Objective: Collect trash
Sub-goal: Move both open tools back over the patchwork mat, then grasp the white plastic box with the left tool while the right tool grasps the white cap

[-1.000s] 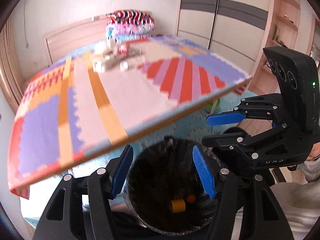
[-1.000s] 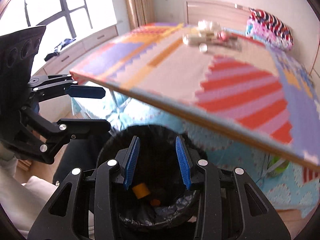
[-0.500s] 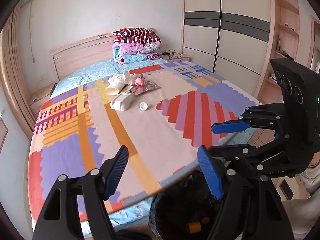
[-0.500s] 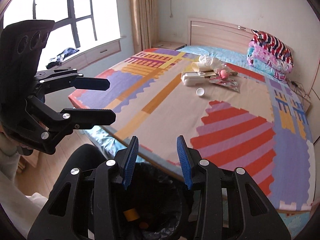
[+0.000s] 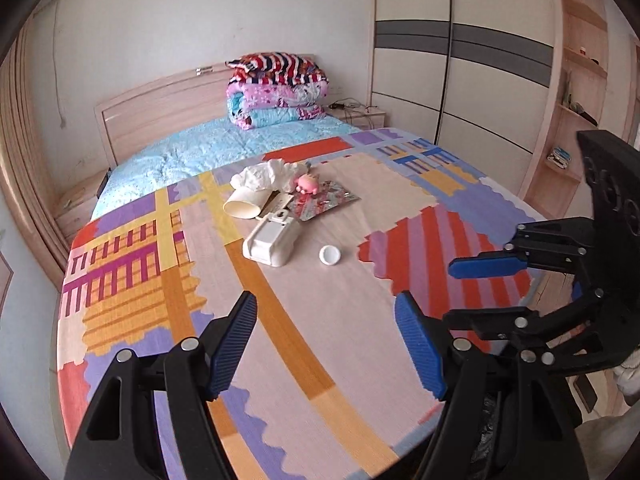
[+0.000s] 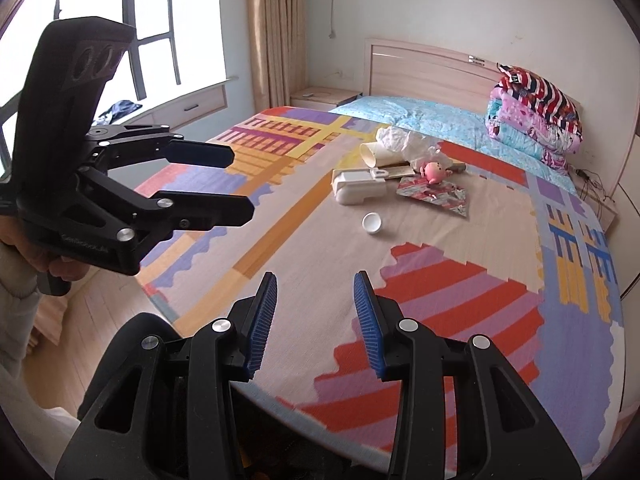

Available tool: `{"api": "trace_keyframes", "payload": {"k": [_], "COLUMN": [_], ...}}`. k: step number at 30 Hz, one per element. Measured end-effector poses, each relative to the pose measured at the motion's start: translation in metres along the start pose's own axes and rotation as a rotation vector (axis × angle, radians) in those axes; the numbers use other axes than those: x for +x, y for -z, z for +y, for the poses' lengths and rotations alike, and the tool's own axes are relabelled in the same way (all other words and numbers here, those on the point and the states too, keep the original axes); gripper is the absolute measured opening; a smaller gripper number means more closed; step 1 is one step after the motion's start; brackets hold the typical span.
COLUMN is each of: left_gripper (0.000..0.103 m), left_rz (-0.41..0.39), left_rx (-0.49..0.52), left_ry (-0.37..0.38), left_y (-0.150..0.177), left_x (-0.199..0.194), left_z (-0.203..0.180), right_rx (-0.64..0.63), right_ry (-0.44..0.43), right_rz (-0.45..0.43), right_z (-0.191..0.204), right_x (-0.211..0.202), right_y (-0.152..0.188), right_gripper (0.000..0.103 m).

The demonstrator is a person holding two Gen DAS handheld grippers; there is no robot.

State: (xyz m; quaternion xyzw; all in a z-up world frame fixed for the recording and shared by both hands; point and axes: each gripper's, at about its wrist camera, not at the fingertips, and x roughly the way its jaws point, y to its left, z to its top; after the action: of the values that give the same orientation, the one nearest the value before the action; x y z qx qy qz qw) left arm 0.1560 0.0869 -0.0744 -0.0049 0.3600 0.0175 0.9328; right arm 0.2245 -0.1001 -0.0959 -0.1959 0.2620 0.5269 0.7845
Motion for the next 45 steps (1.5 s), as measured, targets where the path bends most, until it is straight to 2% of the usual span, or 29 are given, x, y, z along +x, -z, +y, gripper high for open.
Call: {"api": "trace_keyframes", "payload": {"k": [11,17,22,29,34,36,37,38,39,45], "left_gripper": [0.069,0.069,0.069,0.069,0.069,0.069,0.063,0.058,0.054,0.054], "left_rz": [0.080,0.120,0.154,0.171,0.156,0.151,0.149,0.144,0.141,0.121], "left_rx": [-0.007,0.045,0.026,0.015,0.048,0.055,0.059,0.060,0.060,0.067], "left_ry": [-0.009,-0.011,-0.015,0.021,0.022,0.019,0.015,0.017,0.014,0.017], "left_y": [-0.022,-0.035,-0.041,-0.041,-0.041,-0.042,-0.042,-0.043,-0.044,-0.044], "left_x": [0.073,0.109,0.134,0.151,0.152,0.154,0.154,0.154,0.153,0.145], "left_z": [0.037,0.047,0.062,0.073,0.073,0.073,0.072,0.071,0.072,0.065], "right_rx": [-0.033,-0.036,-0.006,0.001,0.027,0.038,0.042,0.047,0.048,0.049], "right_ry": [0.084,0.076,0.046,0.060,0.062,0.076,0.076,0.073,0.075,0.076], "right_rz": [0.006,0.044,0.077,0.106,0.121,0.131,0.137,0.133,0.135,0.123], "right_z": [-0.013,-0.021,-0.027,-0.030,-0.031,-0.033,-0.034,-0.034,-0.035,-0.035], "right_x": [0.035,0.062,0.083,0.096,0.102,0.108,0.109,0.108,0.108,0.105], "right_y": [-0.025,-0.034,-0.036,-0.037,-0.036,-0.036,-0.036,-0.036,-0.036,-0.035], "right_gripper": [0.044,0.044,0.044,0.044,0.044,0.033,0.024,0.020,0.020,0.020]}}
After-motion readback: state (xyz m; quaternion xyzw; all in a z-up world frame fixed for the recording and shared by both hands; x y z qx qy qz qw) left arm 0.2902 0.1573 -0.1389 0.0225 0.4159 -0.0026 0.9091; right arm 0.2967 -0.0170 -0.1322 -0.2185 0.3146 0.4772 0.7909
